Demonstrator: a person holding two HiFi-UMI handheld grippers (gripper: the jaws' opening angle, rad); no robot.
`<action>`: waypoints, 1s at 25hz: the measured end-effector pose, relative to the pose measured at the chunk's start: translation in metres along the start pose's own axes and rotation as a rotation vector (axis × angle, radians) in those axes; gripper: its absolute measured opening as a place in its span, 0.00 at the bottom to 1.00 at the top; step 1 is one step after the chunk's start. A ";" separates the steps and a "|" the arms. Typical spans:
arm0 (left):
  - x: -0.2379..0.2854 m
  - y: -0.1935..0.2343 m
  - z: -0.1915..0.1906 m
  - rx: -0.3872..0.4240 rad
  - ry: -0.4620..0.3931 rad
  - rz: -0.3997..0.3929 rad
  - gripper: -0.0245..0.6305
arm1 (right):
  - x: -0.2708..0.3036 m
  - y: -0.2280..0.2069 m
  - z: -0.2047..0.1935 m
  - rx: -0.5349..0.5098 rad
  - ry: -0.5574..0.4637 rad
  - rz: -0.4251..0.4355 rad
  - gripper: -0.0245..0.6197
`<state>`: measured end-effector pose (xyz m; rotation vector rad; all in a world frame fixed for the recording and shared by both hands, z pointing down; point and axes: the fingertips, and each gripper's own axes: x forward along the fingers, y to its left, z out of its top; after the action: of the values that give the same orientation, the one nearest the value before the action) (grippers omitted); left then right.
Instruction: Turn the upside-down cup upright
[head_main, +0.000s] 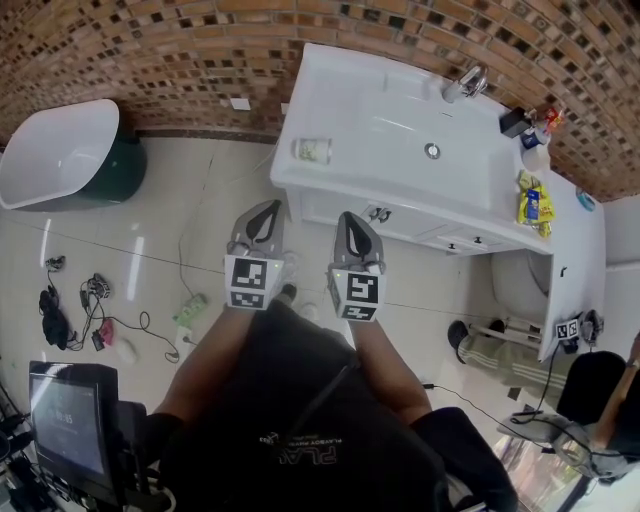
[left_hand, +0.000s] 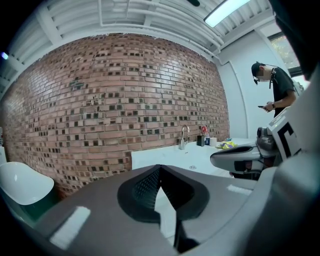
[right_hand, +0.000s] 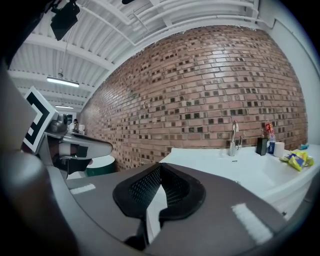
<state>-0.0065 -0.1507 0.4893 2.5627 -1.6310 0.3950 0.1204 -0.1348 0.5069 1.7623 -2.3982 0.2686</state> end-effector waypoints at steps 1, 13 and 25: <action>0.005 0.002 0.001 -0.002 -0.001 -0.004 0.04 | 0.006 -0.004 0.000 0.003 0.015 -0.007 0.06; 0.063 0.047 0.003 -0.060 0.012 -0.012 0.04 | 0.086 -0.011 -0.003 -0.004 0.083 -0.014 0.06; 0.113 0.064 0.009 -0.080 0.008 -0.068 0.04 | 0.133 -0.019 -0.012 -0.005 0.143 0.005 0.06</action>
<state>-0.0169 -0.2792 0.5053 2.5466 -1.5200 0.3279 0.0992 -0.2613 0.5502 1.6743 -2.3016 0.3753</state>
